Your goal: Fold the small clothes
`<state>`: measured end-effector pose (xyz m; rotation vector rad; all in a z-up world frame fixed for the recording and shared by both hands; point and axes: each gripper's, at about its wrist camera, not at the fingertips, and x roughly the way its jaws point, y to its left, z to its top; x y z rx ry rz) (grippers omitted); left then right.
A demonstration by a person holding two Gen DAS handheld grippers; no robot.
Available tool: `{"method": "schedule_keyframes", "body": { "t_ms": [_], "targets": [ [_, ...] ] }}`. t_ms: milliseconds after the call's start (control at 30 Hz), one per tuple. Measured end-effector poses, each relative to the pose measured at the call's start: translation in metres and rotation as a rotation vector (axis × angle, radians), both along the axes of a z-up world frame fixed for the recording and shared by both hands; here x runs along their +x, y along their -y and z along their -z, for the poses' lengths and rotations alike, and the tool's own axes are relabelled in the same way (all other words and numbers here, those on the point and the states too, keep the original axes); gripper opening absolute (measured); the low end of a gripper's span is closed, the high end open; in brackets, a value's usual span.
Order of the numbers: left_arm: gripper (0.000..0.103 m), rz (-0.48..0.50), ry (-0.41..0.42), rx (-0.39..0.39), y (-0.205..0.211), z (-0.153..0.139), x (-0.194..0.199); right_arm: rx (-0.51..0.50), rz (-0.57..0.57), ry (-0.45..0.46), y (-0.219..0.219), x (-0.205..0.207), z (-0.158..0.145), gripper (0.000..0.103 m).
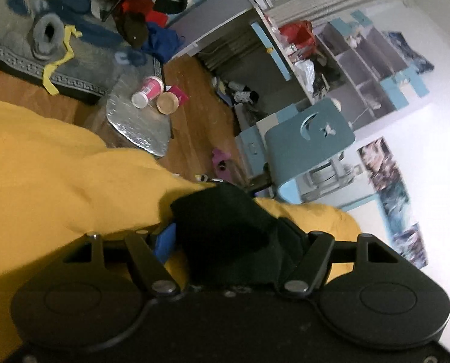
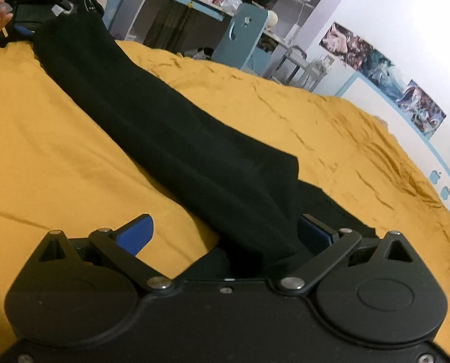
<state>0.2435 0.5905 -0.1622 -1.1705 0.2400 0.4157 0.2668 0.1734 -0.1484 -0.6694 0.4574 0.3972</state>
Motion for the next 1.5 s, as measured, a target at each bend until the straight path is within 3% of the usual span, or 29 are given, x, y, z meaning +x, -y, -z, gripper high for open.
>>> {"method": "schedule_keyframes", "body": {
  "t_ms": [167, 267, 333, 467, 633, 733, 867, 1000, 1133, 1267, 1367, 1467, 1500],
  "targets": [
    [0.064, -0.051, 0.115, -0.095, -0.009, 0.009, -0.008, 0.02, 0.019, -0.025, -0.002, 0.003, 0.002, 0.102],
    [0.005, -0.059, 0.126, -0.092, -0.01, 0.003, -0.011, 0.02, 0.021, -0.025, -0.002, 0.001, 0.0, 0.102],
    [0.005, -0.062, 0.124, -0.093, -0.01, 0.002, -0.013, 0.025, 0.028, -0.022, -0.001, 0.001, -0.002, 0.102],
    [0.004, -0.074, 0.131, -0.013, -0.005, -0.018, -0.018, 0.049, 0.053, -0.027, 0.012, -0.007, -0.015, 0.102],
    [0.004, -0.024, 0.171, 0.116, 0.015, -0.077, -0.011, 0.102, 0.097, -0.032, 0.052, -0.03, -0.036, 0.102],
    [0.004, 0.05, 0.229, 0.215, 0.05, -0.126, 0.002, 0.155, 0.13, -0.038, 0.088, -0.047, -0.047, 0.102],
    [0.004, 0.208, 0.328, 0.267, 0.124, -0.187, 0.034, 0.213, 0.2, -0.064, 0.144, -0.066, -0.053, 0.102],
    [0.004, 0.423, 0.419, 0.315, 0.235, -0.239, 0.073, 0.243, 0.282, -0.073, 0.2, -0.079, -0.053, 0.102],
    [0.004, 0.659, 0.48, 0.322, 0.363, -0.259, 0.104, 0.281, 0.382, -0.078, 0.257, -0.089, -0.053, 0.102],
    [0.004, 0.88, 0.461, 0.294, 0.493, -0.239, 0.136, 0.331, 0.486, -0.089, 0.311, -0.097, -0.05, 0.102],
    [0.005, 1.03, 0.389, 0.261, 0.586, -0.194, 0.158, 0.352, 0.553, -0.107, 0.342, -0.102, -0.043, 0.102],
    [0.048, 1.205, 0.225, 0.178, 0.67, -0.136, 0.184, 0.348, 0.619, -0.123, 0.371, -0.104, -0.035, 0.102],
    [0.045, 1.224, 0.176, 0.18, 0.69, -0.123, 0.187, 0.345, 0.637, -0.128, 0.379, -0.104, -0.033, 0.102]
  ]
}}
